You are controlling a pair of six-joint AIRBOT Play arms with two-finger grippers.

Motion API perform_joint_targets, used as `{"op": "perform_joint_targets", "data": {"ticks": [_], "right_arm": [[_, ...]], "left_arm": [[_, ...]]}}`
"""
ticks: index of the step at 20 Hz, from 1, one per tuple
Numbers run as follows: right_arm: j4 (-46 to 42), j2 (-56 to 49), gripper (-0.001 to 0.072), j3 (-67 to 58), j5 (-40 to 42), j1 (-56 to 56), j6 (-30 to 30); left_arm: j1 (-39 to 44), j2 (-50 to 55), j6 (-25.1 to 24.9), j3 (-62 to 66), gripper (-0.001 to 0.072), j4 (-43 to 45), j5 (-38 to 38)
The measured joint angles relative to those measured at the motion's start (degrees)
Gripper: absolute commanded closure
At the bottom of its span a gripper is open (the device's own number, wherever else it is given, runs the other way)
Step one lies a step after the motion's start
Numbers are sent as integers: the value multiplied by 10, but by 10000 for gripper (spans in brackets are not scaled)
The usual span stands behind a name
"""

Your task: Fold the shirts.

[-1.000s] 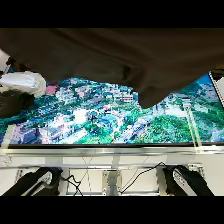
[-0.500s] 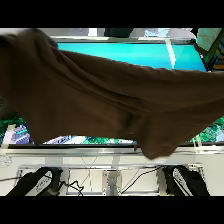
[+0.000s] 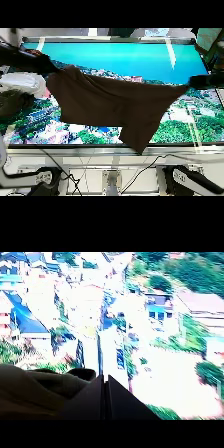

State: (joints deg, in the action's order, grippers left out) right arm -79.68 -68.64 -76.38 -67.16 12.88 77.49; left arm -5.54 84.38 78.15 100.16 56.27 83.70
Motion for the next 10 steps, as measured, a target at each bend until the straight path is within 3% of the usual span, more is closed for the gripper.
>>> {"op": "perform_joint_targets", "data": {"ticks": [2,3,5,6,7,8,10], "right_arm": [[56,-66,690,25,98,0,0],[84,-94,667,32,133,0,1],[144,-139,596,42,200,0,1],[166,-153,596,45,225,0,1],[186,-165,533,46,248,0,1],[203,-173,409,47,266,0,1],[221,-182,369,44,285,0,-5]], "left_arm": [[6,74,-5,-8,688,-5,-46],[9,109,-7,-10,651,-9,-74],[12,168,-11,-12,397,-18,-128],[14,190,-11,-13,342,-27,-155],[14,210,-12,-14,338,-40,-183],[15,224,-13,-14,337,-53,-206],[15,241,-15,-7,338,-86,-249]]}}
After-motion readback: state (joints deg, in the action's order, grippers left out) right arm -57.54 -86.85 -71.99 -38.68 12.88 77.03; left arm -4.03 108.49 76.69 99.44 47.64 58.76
